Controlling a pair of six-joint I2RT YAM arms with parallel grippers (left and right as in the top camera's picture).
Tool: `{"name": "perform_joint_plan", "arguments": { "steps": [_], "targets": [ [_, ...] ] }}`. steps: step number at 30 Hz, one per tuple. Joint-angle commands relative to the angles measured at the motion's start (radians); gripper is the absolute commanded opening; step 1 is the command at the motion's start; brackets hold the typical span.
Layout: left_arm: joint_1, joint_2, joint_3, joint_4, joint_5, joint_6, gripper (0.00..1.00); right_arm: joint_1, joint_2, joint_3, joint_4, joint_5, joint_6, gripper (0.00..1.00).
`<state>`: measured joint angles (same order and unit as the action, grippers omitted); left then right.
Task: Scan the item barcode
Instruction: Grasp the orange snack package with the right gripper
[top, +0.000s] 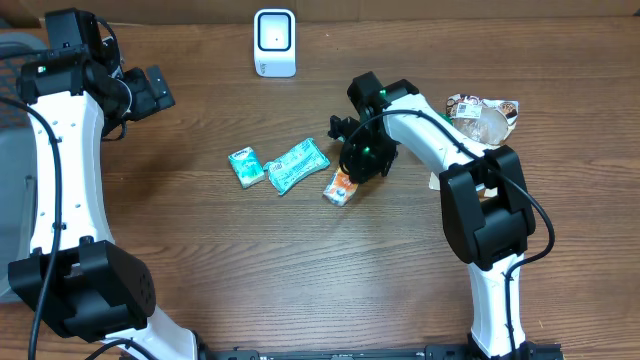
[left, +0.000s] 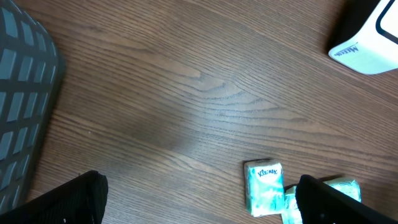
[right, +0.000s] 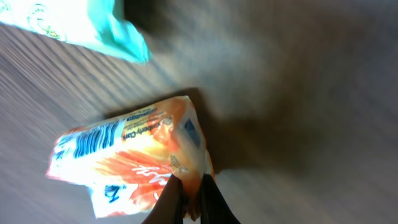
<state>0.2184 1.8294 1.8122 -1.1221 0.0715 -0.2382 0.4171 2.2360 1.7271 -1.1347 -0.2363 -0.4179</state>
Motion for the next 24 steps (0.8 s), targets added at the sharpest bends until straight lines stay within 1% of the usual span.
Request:
{"name": "perform_joint_plan", "arguments": {
  "steps": [1, 2, 3, 5, 6, 7, 8, 10, 12, 13, 15, 18, 21, 24],
  "targets": [
    [0.004, -0.008, -0.003, 0.001, 0.004, -0.021, 0.99, -0.005, 0.005, 0.029, 0.076, 0.188, -0.374, 0.04],
    [0.004, -0.008, -0.003, 0.001, 0.004, -0.021, 1.00, -0.005, 0.005, 0.029, 0.097, 0.228, -0.416, 0.11],
    [0.004, -0.008, -0.003, 0.001, 0.004, -0.021, 1.00, -0.005, 0.005, 0.029, 0.122, 0.281, -0.469, 0.21],
    [0.004, -0.008, -0.003, 0.001, 0.003, -0.021, 0.99, -0.005, 0.005, 0.029, 0.180, 0.386, -0.518, 0.37],
    [0.004, -0.008, -0.003, 0.001, 0.004, -0.021, 1.00, -0.005, 0.005, 0.030, 0.209, 0.433, -0.518, 0.40],
    [0.004, -0.008, -0.003, 0.001, 0.003, -0.021, 0.99, -0.005, 0.005, 0.036, 0.235, 0.484, -0.518, 0.41],
    [0.004, -0.008, -0.003, 0.001, 0.003, -0.021, 1.00, -0.005, 0.005, 0.047, 0.237, 0.494, -0.517, 0.41],
    [0.004, -0.008, -0.003, 0.001, 0.004, -0.021, 1.00, -0.004, 0.002, 0.071, 0.229, 0.481, -0.466, 0.44],
    [0.004, -0.008, -0.003, 0.001, 0.003, -0.021, 0.99, -0.004, -0.002, 0.106, 0.212, 0.450, -0.323, 0.58],
    [0.004, -0.008, -0.003, 0.001, 0.004, -0.021, 0.99, -0.004, -0.004, 0.120, 0.205, 0.436, -0.253, 0.63],
    [0.004, -0.008, -0.003, 0.001, 0.004, -0.020, 1.00, -0.003, -0.006, 0.154, 0.185, 0.403, -0.064, 0.64],
    [0.004, -0.008, -0.003, 0.001, 0.003, -0.021, 1.00, -0.003, -0.006, 0.183, 0.145, 0.358, 0.138, 0.65],
    [0.004, -0.008, -0.003, 0.001, 0.004, -0.021, 1.00, -0.009, -0.006, 0.185, 0.081, 0.300, 0.291, 0.65],
    [0.004, -0.008, -0.003, 0.001, 0.003, -0.021, 1.00, -0.026, -0.006, 0.184, -0.003, 0.167, 0.365, 0.64]
  ]
}}
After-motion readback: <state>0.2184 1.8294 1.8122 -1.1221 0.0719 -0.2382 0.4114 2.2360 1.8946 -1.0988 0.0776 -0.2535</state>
